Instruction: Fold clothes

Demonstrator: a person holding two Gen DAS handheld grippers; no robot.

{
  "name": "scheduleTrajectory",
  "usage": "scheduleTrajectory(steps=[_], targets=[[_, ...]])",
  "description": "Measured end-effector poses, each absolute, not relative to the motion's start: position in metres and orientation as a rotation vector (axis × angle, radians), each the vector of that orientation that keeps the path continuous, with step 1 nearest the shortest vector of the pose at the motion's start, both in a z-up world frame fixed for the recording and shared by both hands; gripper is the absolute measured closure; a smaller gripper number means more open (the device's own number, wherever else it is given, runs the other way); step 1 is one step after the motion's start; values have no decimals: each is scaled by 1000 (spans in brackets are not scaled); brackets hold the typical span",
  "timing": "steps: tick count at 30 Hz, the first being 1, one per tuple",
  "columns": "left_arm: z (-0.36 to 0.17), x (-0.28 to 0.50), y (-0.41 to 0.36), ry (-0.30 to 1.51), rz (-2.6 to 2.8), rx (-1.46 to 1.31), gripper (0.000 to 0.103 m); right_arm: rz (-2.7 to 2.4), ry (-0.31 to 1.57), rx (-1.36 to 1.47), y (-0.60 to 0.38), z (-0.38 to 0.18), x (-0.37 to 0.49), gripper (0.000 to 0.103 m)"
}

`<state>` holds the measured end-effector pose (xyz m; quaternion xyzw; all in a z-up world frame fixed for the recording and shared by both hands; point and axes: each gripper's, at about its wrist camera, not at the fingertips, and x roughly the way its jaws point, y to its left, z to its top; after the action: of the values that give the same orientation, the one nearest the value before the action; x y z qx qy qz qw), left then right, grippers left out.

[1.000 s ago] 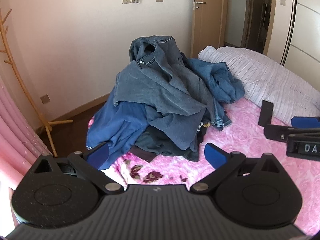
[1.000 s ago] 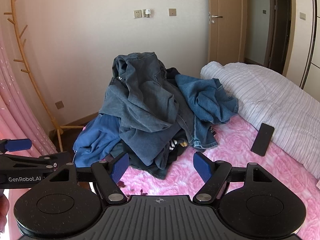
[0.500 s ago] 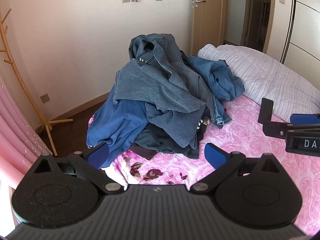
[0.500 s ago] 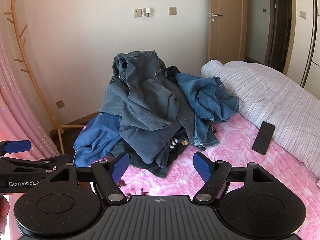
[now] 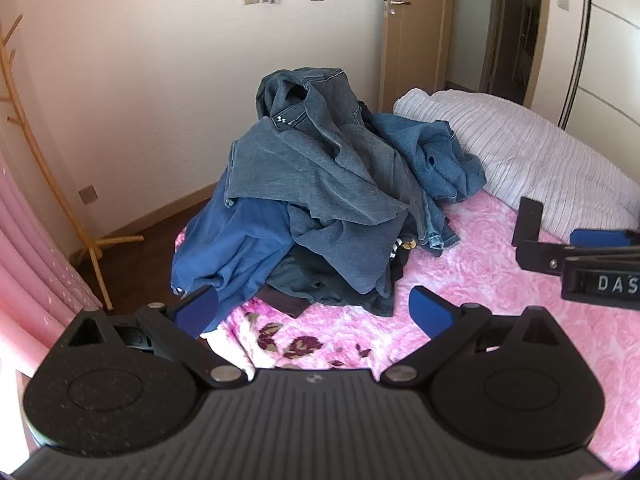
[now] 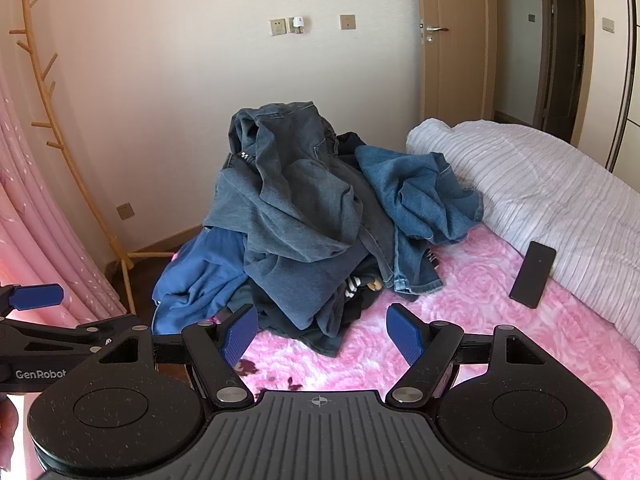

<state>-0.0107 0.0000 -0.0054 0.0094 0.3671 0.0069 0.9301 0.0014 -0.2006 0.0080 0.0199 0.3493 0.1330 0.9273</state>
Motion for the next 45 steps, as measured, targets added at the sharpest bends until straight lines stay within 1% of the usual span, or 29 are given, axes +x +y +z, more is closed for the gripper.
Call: scheduleTrajectory(steps=[15,19,24,30,36,40,45], targets=[[-8,-16,0,770,77,14,3,276,739,80,-225,-5,5,29],[-12,3,11,777,54,48,3,252,753,89,-228,-10,12,29],[-24,54,40,775,-24,84,3,220,756,57,-220,-17,38,29],[-43,153,86,742,-105,116,3,244,746,-32,-188,-24,111,29],[-54,242,113,696,-185,225,3,324,680,-183,-121,-10,221,29],[-59,277,130,680,-214,232,3,362,631,-296,-68,-13,290,29],[-67,296,153,672,-218,213,3,363,626,-378,-18,-36,364,29]])
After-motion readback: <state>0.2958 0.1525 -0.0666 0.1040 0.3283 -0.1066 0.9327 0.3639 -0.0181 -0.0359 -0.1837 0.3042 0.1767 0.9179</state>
